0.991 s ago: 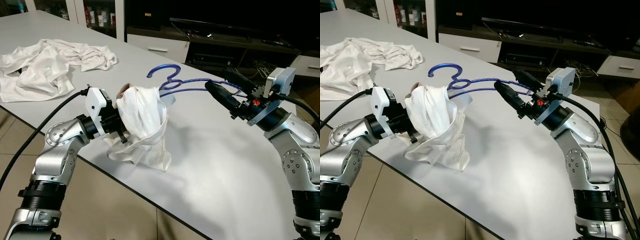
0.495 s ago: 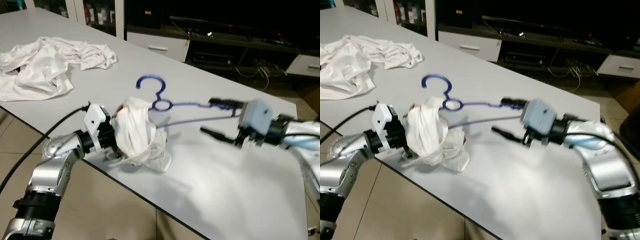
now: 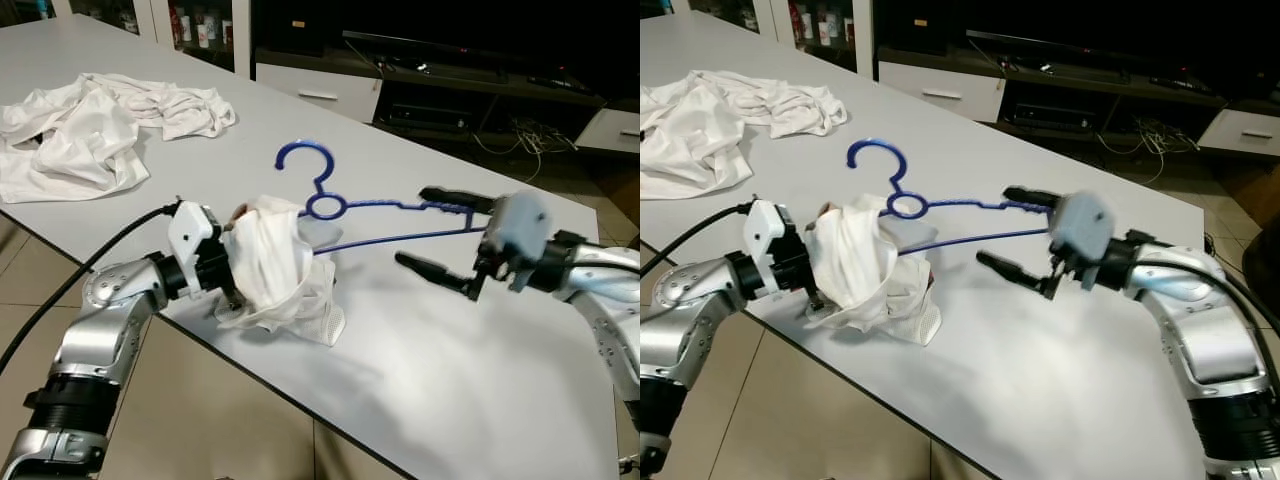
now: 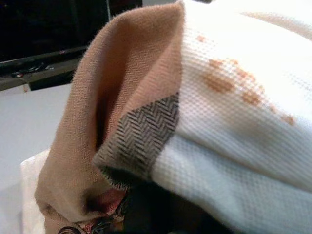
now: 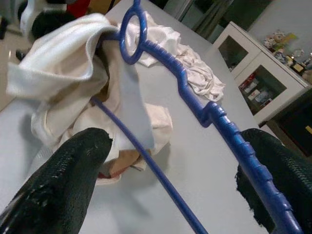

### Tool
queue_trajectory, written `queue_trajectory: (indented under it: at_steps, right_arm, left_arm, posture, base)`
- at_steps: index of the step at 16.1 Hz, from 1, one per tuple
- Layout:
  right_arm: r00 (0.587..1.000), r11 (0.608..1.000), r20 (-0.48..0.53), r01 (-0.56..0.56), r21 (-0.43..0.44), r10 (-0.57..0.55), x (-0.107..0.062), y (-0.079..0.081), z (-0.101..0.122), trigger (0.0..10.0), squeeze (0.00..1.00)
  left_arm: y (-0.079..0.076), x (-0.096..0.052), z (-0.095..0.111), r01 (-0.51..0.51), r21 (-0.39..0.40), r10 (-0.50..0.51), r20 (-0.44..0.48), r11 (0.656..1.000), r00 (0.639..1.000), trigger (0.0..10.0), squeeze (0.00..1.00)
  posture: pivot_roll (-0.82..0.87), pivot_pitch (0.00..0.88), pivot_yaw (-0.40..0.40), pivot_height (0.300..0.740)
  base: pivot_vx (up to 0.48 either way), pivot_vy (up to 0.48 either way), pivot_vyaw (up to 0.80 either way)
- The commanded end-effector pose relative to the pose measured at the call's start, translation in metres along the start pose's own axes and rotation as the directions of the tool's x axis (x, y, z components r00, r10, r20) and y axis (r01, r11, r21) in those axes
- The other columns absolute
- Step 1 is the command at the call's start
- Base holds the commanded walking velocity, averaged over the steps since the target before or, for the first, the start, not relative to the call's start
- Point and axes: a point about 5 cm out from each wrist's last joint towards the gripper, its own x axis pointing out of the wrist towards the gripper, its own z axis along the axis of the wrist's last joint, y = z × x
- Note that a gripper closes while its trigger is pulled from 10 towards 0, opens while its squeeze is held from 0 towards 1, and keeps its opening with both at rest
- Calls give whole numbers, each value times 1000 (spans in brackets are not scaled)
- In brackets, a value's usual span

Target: Hang hanger

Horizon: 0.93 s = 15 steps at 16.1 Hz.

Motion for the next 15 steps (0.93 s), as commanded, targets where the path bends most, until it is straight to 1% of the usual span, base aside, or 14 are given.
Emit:
queue_trajectory:
  at_steps: [1, 3, 4, 7, 9, 10, 11, 12, 13, 14, 15]
  right_arm:
    - [996, 993, 9, 83, 81, -84, -16, -10, -6, 10000, 0]
    - [988, 974, 115, 75, 215, -102, -21, -10, 2, 10000, 0]
    - [985, 964, 149, 49, 263, -91, -23, -9, 5, 10000, 0]
    - [984, 949, 176, -27, 315, -31, -30, -2, 4, 10000, 0]
    - [985, 953, 153, 26, 301, -75, -33, -10, 2, 10000, 0]
    - [984, 954, 154, 36, 298, -85, -34, -13, 3, 10000, 0]
    - [980, 956, 155, 74, 285, -122, -34, -18, 5, 10000, 0]
    - [969, 953, 181, 112, 282, -168, -34, -25, 9, 10000, 0]
    - [951, 942, 214, 154, 298, -224, -36, -32, 13, 10000, 0]
    - [921, 922, 260, 196, 334, -290, -39, -40, 18, 10000, 0]
    - [907, 910, 281, 205, 360, -315, -41, -43, 20, 10000, 0]
  left_arm:
    - [3, -2, 5, -14, 5, 14, 22, 1000, 1000, 0, 0]
    - [2, -2, 4, -10, 4, 10, 20, 1000, 1000, 0, 0]
    - [2, -1, 4, -9, 3, 9, 20, 1000, 1000, 0, 0]
    - [2, -1, 4, -6, 2, 6, 20, 1000, 1000, 0, 0]
    - [2, -3, 3, -6, 3, 6, 15, 1000, 1000, 0, 0]
    - [2, -3, 3, -6, 5, 6, 14, 1000, 1000, 0, 0]
    - [2, -3, 3, -6, 6, 6, 13, 1000, 1000, 0, 0]
    - [2, -3, 3, -6, 7, 6, 12, 1000, 1000, 0, 0]
    - [2, -3, 3, -5, 8, 5, 12, 1000, 1000, 0, 0]
    - [1, -3, 3, -3, 8, 2, 12, 1000, 1000, 0, 0]
    - [1, -2, 3, -1, 8, 1, 12, 1000, 1000, 0, 0]
  posture:
    - [42, 41, -87, 740]
    - [39, 41, -85, 740]
    - [40, 41, -86, 740]
    - [44, 40, -88, 740]
    - [46, 39, -88, 740]
    - [46, 39, -89, 740]
    - [47, 38, -89, 740]
    - [48, 38, -90, 740]
    - [47, 38, -90, 740]
    - [47, 37, -90, 740]
    - [46, 37, -91, 740]
  base:
    - [0, 0, 0]
    - [0, 0, 0]
    - [0, 0, 0]
    - [0, 0, 0]
    - [0, 0, 0]
    - [0, 0, 0]
    - [0, 0, 0]
    - [0, 0, 0]
    - [0, 0, 0]
    - [0, 0, 0]
    - [0, 0, 0]
